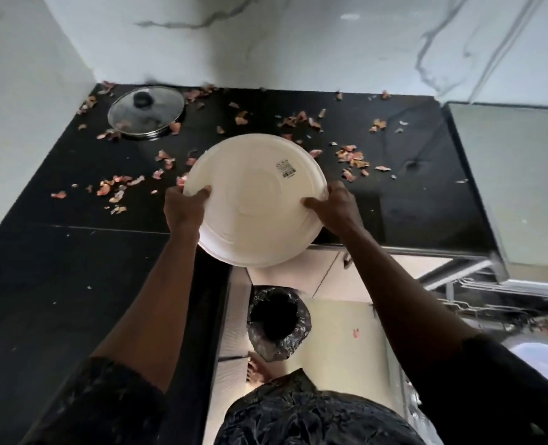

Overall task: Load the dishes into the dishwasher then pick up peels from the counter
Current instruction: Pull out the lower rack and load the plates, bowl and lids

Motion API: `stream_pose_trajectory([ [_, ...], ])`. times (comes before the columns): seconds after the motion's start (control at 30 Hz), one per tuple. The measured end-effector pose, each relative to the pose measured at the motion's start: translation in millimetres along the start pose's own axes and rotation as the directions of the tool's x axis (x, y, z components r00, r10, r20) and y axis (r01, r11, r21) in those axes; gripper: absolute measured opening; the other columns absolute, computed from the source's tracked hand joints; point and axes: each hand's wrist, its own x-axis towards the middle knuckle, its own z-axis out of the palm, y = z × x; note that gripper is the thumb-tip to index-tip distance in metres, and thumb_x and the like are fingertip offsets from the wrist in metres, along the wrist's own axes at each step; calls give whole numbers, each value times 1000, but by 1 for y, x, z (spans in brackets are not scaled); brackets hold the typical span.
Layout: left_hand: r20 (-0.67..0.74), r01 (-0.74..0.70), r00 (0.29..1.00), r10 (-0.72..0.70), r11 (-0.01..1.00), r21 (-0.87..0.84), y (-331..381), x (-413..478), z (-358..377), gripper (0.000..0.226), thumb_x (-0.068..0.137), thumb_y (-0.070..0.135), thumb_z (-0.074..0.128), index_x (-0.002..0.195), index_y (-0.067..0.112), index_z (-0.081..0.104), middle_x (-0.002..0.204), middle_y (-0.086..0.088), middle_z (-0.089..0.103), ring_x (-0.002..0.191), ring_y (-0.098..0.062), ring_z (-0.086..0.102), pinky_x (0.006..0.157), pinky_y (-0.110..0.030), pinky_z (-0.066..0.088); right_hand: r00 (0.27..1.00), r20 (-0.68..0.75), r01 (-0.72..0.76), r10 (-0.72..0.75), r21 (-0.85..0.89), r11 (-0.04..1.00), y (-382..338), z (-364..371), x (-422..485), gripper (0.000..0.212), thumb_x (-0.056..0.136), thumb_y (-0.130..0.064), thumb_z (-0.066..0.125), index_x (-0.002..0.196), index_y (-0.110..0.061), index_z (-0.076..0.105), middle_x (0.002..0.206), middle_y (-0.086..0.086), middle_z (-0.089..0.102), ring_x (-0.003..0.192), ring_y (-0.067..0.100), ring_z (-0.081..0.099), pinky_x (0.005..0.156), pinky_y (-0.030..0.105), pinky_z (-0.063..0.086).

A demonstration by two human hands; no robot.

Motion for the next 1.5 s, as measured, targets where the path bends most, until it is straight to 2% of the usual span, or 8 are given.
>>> stream_pose_trajectory([
  [0.27,263,-157,957,118,979,132,18,-127,111,52,77,38,83,114,5,68,107,-8,70,92,-24,66,81,-35,52,952,-168,-235,256,134,963,125,-115,-72,58,80,-37,81,122,-8,54,118,9,65,107,28,61,79,31,45],
  [0.37,335,-187,934,123,968,167,16,-164,156,73,63,55,83,113,4,69,108,-14,73,93,-31,70,88,-48,58,916,-220,-303,336,168,938,168,-151,-101,67,77,-41,82,128,-8,54,123,12,67,113,30,63,90,38,51],
  [0.53,507,-302,846,163,931,205,19,-244,226,63,75,44,83,121,5,66,116,-15,70,105,-34,67,95,-52,54,823,-336,-404,458,221,888,234,-211,-153,72,77,-43,81,133,-8,51,127,14,64,116,34,61,93,41,52],
  [0.77,737,-479,648,193,856,197,16,-342,308,60,71,53,77,109,7,70,101,-15,73,95,-34,69,83,-44,54,650,-428,-519,628,353,778,303,-267,-230,72,84,-41,76,142,-13,43,137,14,56,124,35,55,102,48,48],
  [1.0,912,-656,361,193,748,101,7,-402,368,58,74,53,77,114,12,66,102,-7,71,98,-27,68,88,-41,52,431,-503,-546,749,515,661,343,-277,-290,70,83,-36,78,138,-8,45,132,16,60,115,36,59,95,47,51],
  [1.17,965,-730,215,147,681,58,5,-433,388,65,82,42,80,129,4,55,122,-17,66,112,-33,63,94,-39,48,301,-512,-548,804,597,586,354,-267,-316,68,84,-31,79,138,-6,47,132,14,59,116,33,58,87,35,46],
  [1.4,996,-848,-5,93,528,-53,-13,-457,400,67,86,40,76,132,2,48,131,-20,61,118,-37,59,93,-39,45,108,-498,-529,861,704,473,366,-234,-341,64,81,-28,81,133,-7,50,131,13,62,113,31,60,86,36,47],
  [1.5,998,-870,-50,47,488,-67,-22,-464,407,62,87,39,76,128,2,49,127,-19,62,113,-37,61,85,-37,45,44,-467,-527,883,741,417,368,-222,-348,65,81,-27,80,133,-3,49,129,16,61,111,33,60,83,35,46],
])
